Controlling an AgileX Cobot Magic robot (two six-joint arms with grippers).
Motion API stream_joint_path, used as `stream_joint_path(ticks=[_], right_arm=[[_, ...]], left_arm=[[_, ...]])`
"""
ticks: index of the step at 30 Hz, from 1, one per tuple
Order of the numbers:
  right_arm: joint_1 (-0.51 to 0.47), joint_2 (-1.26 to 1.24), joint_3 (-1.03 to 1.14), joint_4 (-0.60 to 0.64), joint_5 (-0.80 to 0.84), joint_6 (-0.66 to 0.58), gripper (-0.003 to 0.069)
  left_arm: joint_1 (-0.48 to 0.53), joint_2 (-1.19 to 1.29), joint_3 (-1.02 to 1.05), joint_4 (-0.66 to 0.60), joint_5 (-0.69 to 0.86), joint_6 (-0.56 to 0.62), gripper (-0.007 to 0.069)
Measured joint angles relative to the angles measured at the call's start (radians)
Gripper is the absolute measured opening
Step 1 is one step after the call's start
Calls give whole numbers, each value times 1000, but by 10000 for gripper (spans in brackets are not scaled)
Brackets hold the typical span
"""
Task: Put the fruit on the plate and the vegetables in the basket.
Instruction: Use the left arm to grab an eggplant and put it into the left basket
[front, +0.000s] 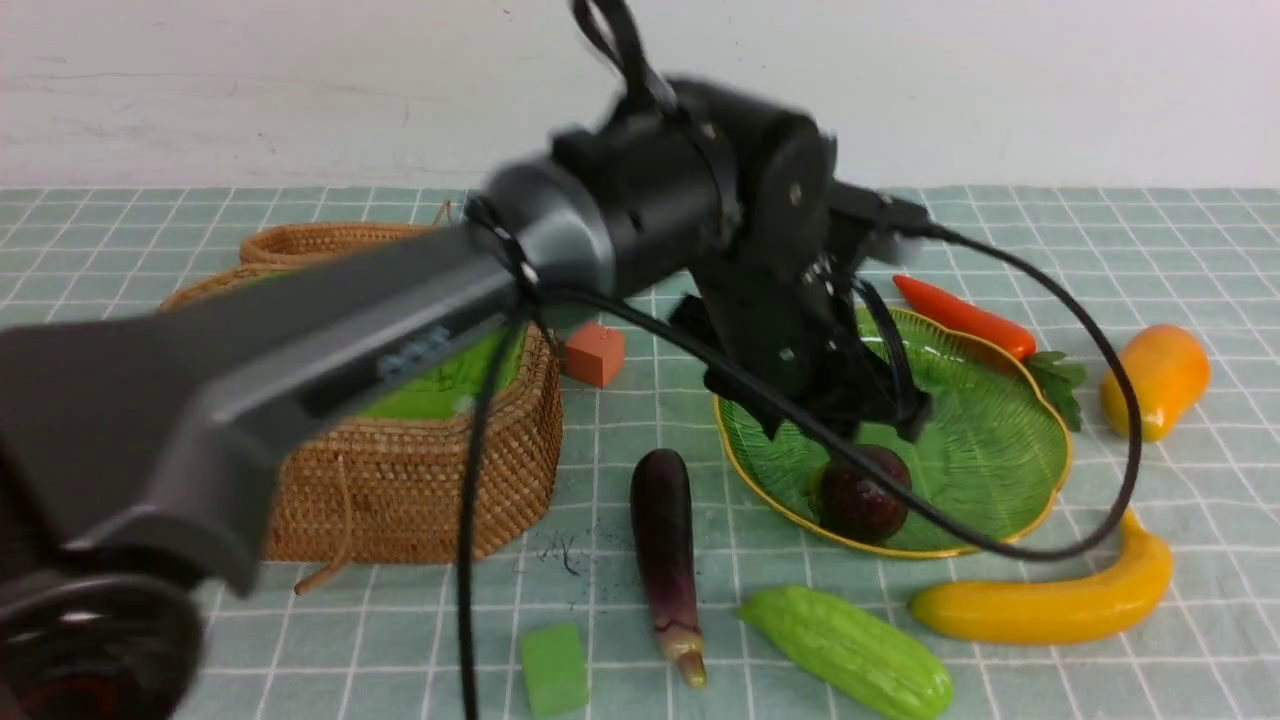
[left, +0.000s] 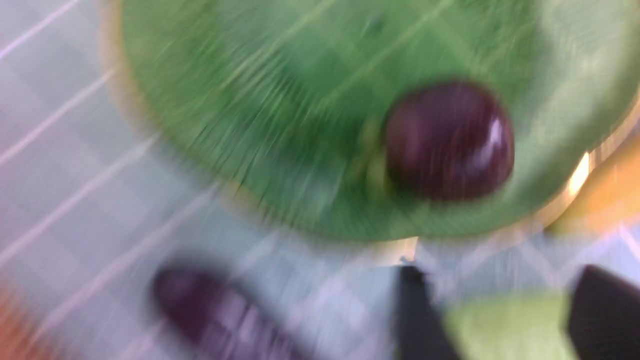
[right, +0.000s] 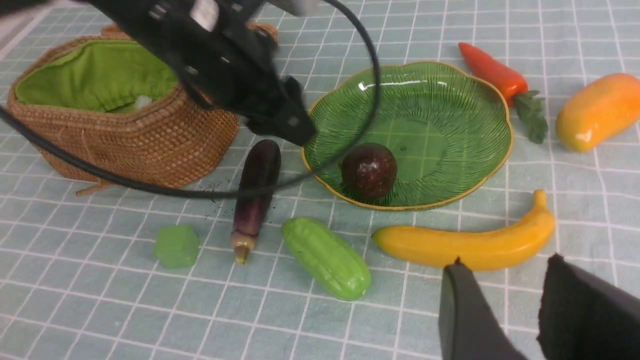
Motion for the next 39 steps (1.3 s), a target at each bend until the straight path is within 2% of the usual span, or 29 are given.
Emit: stream_joint_path(ticks=[3,5,7,9,15,16,17,18,19,20,22,26,29,30,34,39], right_arm=[[0,0,0,0,-2,-11,235],[0,0,0,0,-2,-12,235],[0,0,0,0,-2,-12,235],[0,0,0,1,-2,-13,235],[0,0,0,-1,-2,-24,235],[0,0,0,-1,-2,-26,235],[0,0,0,-1,-2,-34,235],[0,0,0,-1,-2,-38,235],[0,0,0,-1,-2,-44,235],[0,0,0,-1,-1,-44,235],[0,0,0,-1,0,-44,236],[0,0,0,-1,2,-44,237],[0,0,0,0,14,-44,237],[0,0,0,0,18,-44,236],[0,0,0,1,21,-44,236],[0,0,0,8,22,-44,236]], left_arm=[[0,-70,12,43,97,-94,41],[0,-98,34,48,139,-124,-13],[0,-109,68,48,163,-139,-13],[0,-110,114,48,166,-152,-1],[0,-56,280,60,44,-231,290],[0,-50,282,66,39,-236,302],[0,-25,287,95,-1,-274,387],[0,-2,289,127,-40,-319,441],[0,6,289,139,-45,-326,449],[0,31,289,178,-77,-372,496],[0,79,289,256,-111,-437,536],[0,127,288,305,-131,-492,529],[0,135,286,310,-142,-506,430],[0,138,286,310,-147,-508,370],[-2,133,283,308,-141,-509,359],[0,45,297,284,-36,-469,359]])
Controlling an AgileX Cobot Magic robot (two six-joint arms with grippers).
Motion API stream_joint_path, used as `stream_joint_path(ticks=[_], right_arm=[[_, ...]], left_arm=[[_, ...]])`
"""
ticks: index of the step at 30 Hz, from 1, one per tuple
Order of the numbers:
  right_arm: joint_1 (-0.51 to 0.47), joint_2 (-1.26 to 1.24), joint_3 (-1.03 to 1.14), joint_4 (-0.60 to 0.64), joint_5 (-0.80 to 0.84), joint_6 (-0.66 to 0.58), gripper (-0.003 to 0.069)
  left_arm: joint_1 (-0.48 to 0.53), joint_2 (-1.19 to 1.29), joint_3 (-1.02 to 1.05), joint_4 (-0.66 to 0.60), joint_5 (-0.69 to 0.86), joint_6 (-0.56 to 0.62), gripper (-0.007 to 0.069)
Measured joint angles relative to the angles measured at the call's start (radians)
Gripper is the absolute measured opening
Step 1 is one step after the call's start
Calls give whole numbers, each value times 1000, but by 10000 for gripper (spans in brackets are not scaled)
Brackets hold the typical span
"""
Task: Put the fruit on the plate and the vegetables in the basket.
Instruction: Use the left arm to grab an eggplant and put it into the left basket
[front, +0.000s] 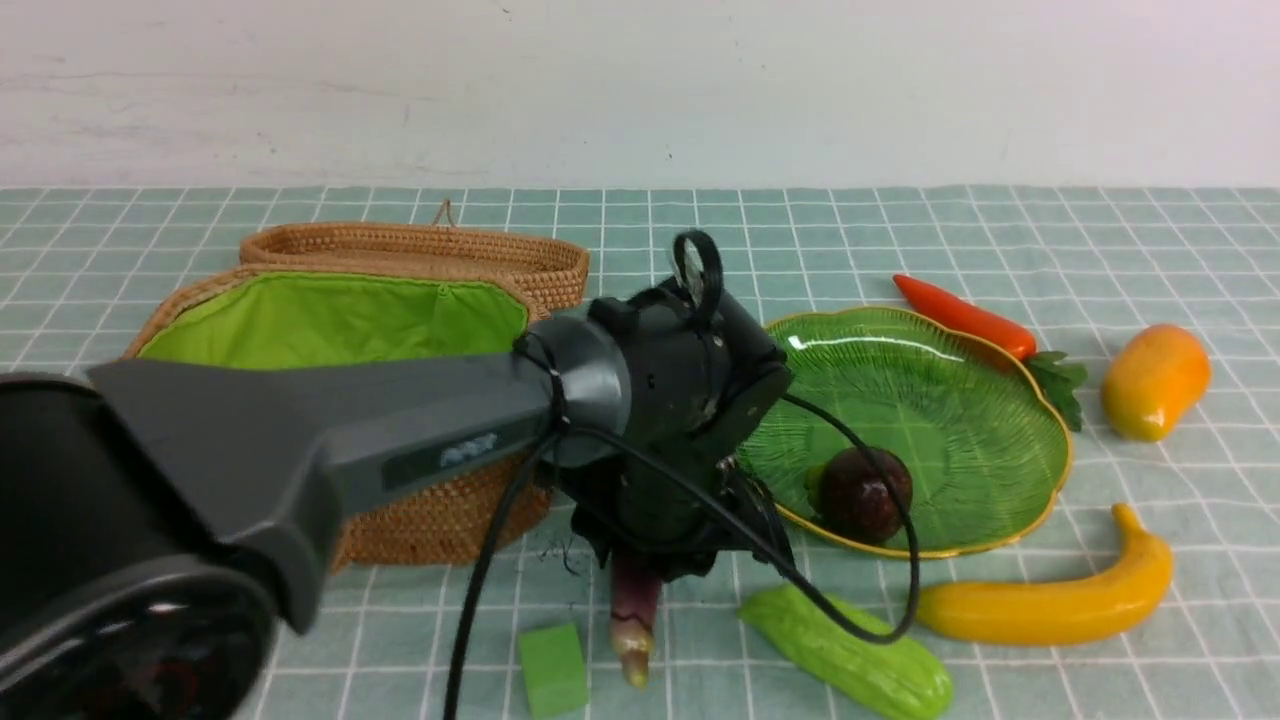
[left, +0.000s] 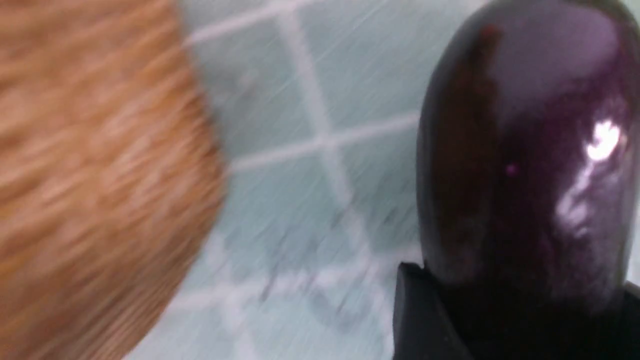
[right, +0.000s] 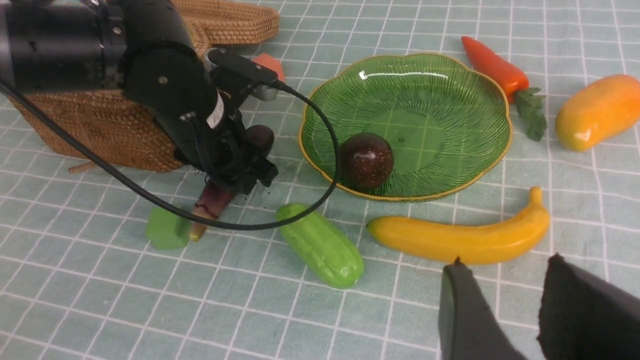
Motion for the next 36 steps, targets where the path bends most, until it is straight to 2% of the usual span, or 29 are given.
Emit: stream_joint_path(ticks=[2,4,7,8,9,11,12,13,15,16,17,18,23,28,30,33,36], right_arm=[[0,0,0,10,-2,0,236],[0,0,0,25,-27,0,236],[0,0,0,33,-98,-19,236],[0,0,0,35,-104,-22,236],[0,0,0,45,-163,-48,236],[0,0,0,64,-223,-82,236],[0,0,0,81,-255,-106,236],[0,0,0,89,-267,-116,236],[0,0,0,160,-321,-191,236],[0,0,0,191,-329,-221,236],[0,0,0,191,-329,-221,236],[0,0,0,246,-332,-273,236],[0,0,0,345,-327,-365,236],[0,0,0,367,-327,-385,236],[0,0,0,367,-327,-386,236],[0,0,0,370,-326,-386,237],[0,0,0,371,-310,-386,237]], left_arm=[[0,-52,0,-13,36,31,359],[0,-177,0,-17,91,142,359],[2,-326,-1,37,158,406,359],[3,-343,-1,49,161,427,359],[21,-402,-1,93,178,631,359],[58,-449,0,117,183,836,359],[86,-461,0,119,184,921,359],[92,-463,0,119,184,941,359],[179,-469,1,106,194,1174,359],[214,-462,2,94,194,1235,359],[221,-459,2,90,194,1245,359],[279,-439,3,76,185,1321,359],[380,-358,5,54,114,1384,359],[404,-324,9,46,68,1390,372],[405,-322,9,44,37,1389,433],[405,-322,9,43,12,1349,580],[405,-326,9,34,24,1267,652]])
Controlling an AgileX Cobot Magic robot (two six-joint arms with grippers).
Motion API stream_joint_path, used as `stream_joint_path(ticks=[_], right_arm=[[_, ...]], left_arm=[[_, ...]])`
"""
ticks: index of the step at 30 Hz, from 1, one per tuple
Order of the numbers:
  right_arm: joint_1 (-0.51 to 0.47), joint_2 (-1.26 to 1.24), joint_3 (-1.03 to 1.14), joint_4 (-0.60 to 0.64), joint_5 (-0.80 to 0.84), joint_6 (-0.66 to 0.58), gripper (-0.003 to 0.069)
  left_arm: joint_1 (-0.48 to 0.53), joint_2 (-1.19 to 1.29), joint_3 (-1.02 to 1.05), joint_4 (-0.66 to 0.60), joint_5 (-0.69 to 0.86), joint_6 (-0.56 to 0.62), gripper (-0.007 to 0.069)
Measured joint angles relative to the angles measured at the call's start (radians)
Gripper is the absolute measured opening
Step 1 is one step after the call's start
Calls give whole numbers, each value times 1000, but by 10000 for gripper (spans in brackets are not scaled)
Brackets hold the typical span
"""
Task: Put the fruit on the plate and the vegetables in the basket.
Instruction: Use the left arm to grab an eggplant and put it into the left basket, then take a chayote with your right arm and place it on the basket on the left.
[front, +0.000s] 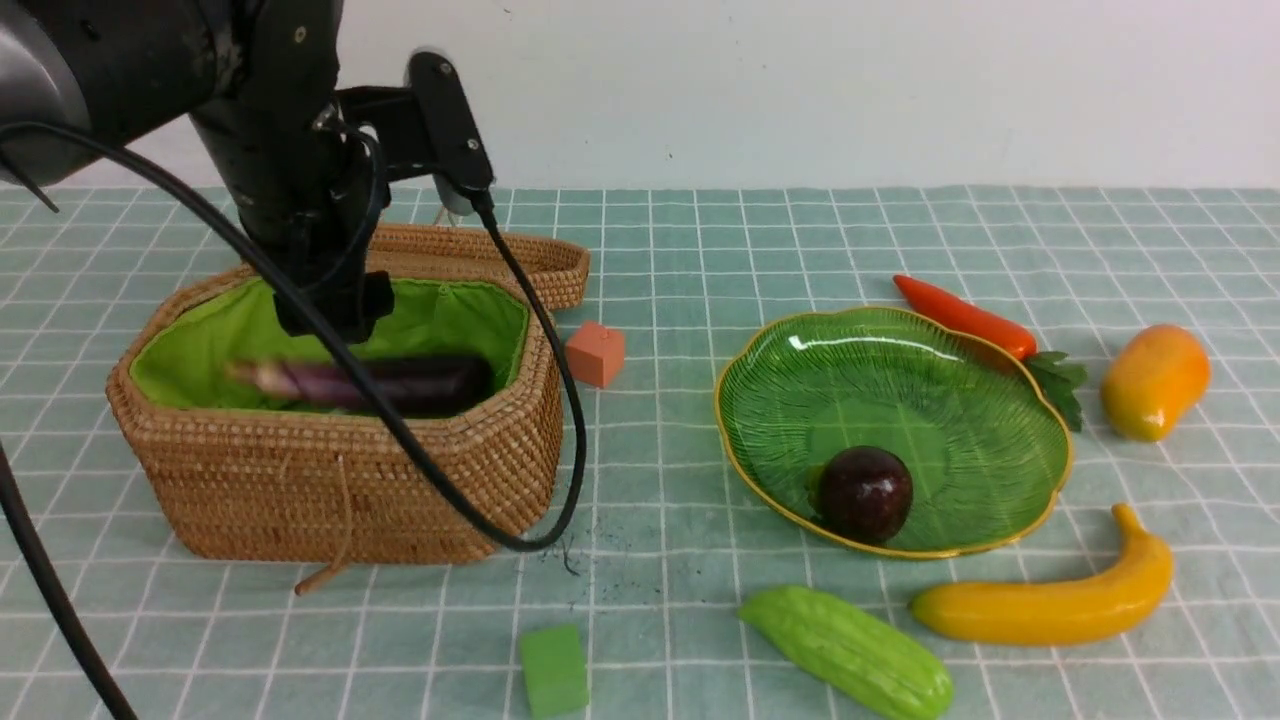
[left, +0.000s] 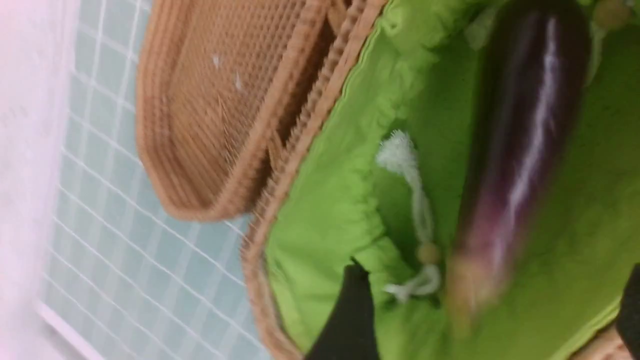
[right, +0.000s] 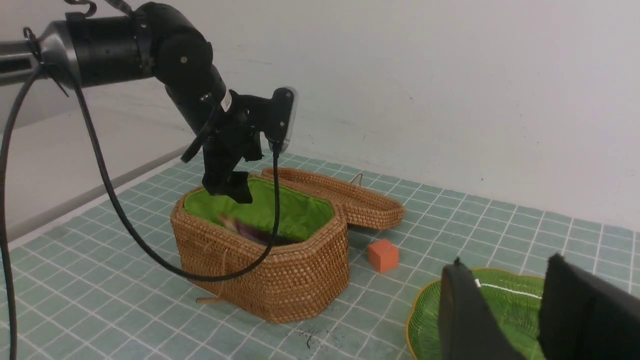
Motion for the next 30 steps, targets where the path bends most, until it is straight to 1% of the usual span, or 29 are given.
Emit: stream_joint_path(ticks=[1,2,3,4,5,6,9,11,13,14,16,19,22,24,25,26,28,30], right_arm=[[0,0,0,0,1,0,236],[0,0,0,0,12,0,235],[0,0,0,0,23,0,235],[0,1,-3,-1,41,6,235],[0,5,-12,-6,67,18,235],[0,10,-21,-12,87,28,235],[0,40,-68,-54,177,76,235],[0,84,-112,-104,269,123,235],[0,132,-142,-139,344,159,235],[0,151,-149,-152,371,168,235],[0,219,-159,-169,418,190,235],[0,315,-159,-170,439,199,235],[0,469,-159,-153,436,202,235],[9,544,-159,-142,423,202,235],[11,553,-159,-142,420,202,235],[36,608,-159,-142,411,200,235],[93,689,-159,-149,395,189,235],[166,772,-159,-186,370,183,235]], left_arm=[[0,0,0,-3,0,-9,652],[0,-5,0,-29,4,-81,654],[0,-10,0,-57,4,-137,640],[0,-19,0,-91,2,-186,614],[-3,-31,0,-144,-1,-241,563],[-7,-42,0,-174,-4,-266,519],[-42,-88,0,-249,-22,-325,317],[-100,-141,0,-295,-50,-386,92],[-150,-193,0,-318,-58,-452,-1],[-167,-218,0,-318,-58,-472,-13],[-218,-278,10,-325,-59,-531,-13],[-273,-378,77,-325,-87,-583,-13],[-355,-570,292,-325,-177,-631,-13],[-386,-680,409,-325,-226,-659,-13],[-392,-693,439,-325,-239,-668,-13],[-410,-783,544,-326,-287,-696,-13],[-424,-912,689,-326,-353,-729,-13],[-428,-1041,821,-326,-411,-759,-13]])
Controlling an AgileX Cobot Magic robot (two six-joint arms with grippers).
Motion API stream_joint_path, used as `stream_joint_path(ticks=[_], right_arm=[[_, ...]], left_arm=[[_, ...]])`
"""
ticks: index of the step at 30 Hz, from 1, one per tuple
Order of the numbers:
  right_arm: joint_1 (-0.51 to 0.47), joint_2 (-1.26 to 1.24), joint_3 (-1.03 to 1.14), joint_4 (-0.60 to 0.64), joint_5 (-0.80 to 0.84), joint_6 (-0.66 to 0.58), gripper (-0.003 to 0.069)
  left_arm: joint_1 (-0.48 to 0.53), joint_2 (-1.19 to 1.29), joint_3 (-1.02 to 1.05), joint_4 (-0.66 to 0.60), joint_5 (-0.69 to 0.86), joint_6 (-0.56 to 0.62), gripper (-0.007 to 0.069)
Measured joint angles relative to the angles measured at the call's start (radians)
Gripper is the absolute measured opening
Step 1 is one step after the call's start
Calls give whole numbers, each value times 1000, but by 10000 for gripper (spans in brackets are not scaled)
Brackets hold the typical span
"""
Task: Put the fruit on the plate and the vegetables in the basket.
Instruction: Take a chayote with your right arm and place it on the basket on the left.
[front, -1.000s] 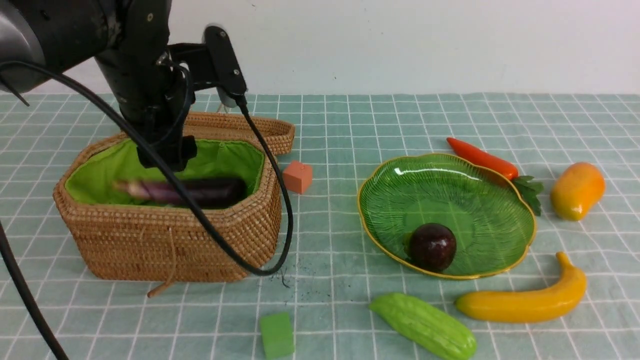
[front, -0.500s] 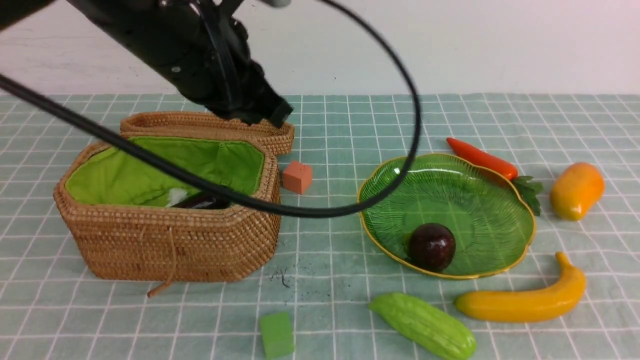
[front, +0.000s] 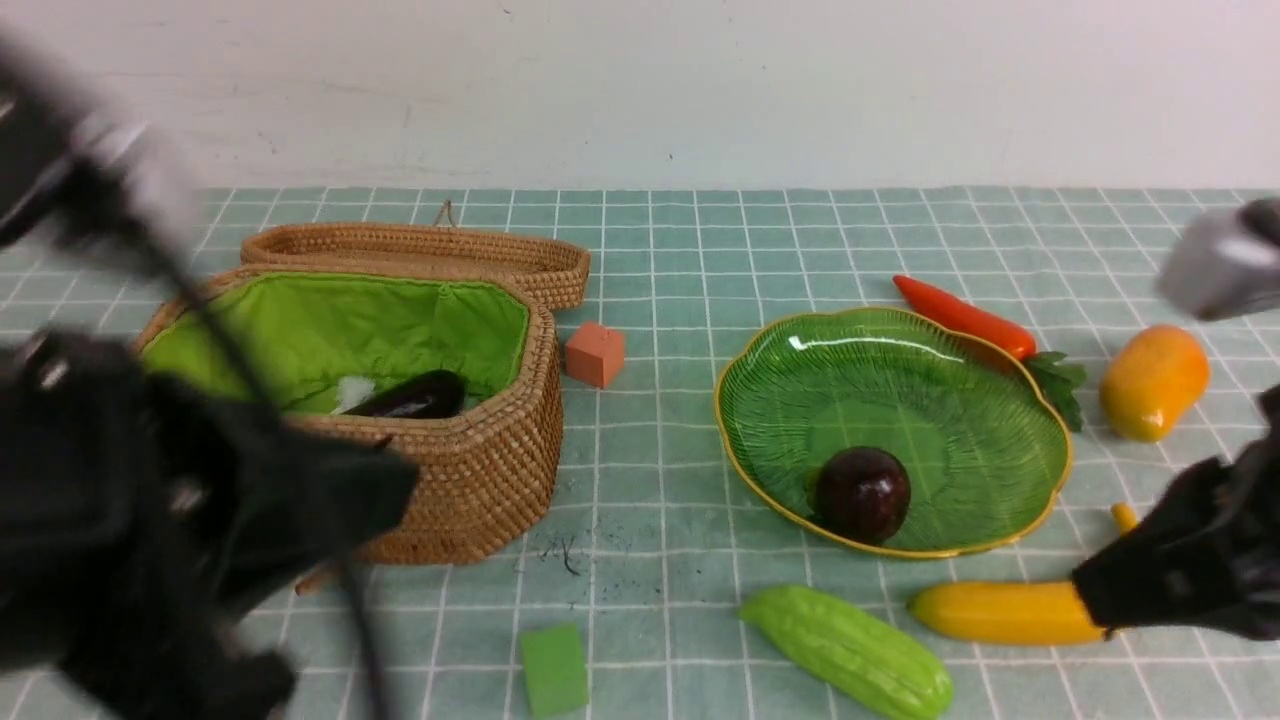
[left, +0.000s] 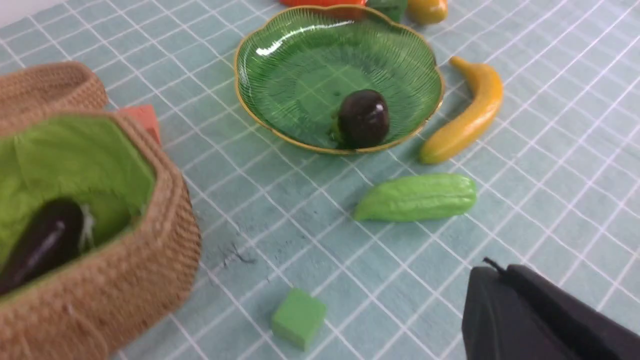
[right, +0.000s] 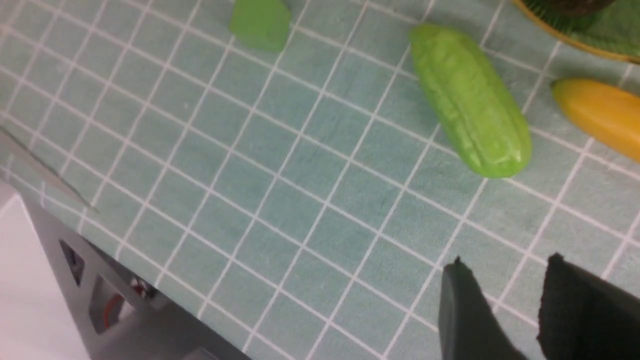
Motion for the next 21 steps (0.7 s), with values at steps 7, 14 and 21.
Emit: stream_joint_path(ticks=[7,14,21], right_arm=[[156,275,0,-167,-152,-54,303],[161,478,0,-187,-300,-117,467],[161,631,-5,-192,-433,-198,540]], left_arm=[[0,-327,240,2,-108,-92,-13],[0,-362,256,2,-116,-102,-13],[0,-362,256,2,-116,-103,-13]])
